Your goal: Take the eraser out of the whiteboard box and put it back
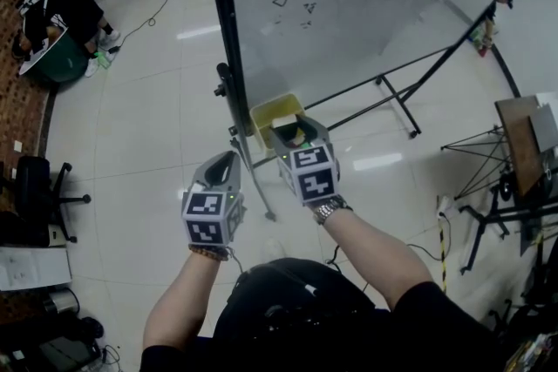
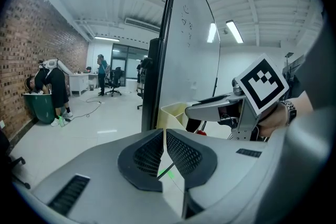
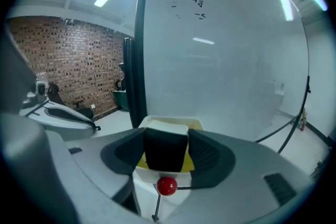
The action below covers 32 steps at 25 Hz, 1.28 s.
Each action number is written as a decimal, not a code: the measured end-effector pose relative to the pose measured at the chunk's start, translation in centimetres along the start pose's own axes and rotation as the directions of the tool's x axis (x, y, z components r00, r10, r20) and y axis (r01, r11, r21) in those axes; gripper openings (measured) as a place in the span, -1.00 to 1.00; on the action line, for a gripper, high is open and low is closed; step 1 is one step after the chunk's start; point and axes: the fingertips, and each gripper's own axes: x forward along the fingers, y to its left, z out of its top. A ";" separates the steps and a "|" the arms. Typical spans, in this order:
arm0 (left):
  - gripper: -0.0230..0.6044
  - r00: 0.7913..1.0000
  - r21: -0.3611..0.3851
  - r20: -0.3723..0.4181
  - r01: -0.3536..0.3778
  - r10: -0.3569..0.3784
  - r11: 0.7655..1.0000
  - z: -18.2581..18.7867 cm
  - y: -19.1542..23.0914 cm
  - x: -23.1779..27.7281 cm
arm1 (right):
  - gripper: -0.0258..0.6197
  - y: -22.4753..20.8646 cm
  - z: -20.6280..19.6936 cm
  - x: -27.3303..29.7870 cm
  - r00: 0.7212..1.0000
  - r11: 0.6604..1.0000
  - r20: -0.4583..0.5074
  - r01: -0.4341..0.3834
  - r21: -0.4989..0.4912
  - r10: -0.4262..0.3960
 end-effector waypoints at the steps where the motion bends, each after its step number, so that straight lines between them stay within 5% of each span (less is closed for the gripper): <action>1: -0.92 1.000 0.002 0.004 0.000 0.000 1.000 0.1 -0.1 -0.1 | -0.06 -0.1 0.3 -0.3 1.000 1.000 0.009 0.000 0.000 0.000; 18: -0.92 0.999 0.029 0.042 -0.021 0.020 0.999 0.9 -4.3 -3.0 | -0.06 -0.7 5.7 -9.0 0.978 0.999 0.203 -0.049 -0.020 0.052; 32: -0.91 0.993 0.042 0.079 -0.089 0.086 0.995 -1.2 -14.5 -6.9 | -0.08 -3.3 2.1 -19.7 0.958 0.988 0.243 -0.140 -0.065 0.152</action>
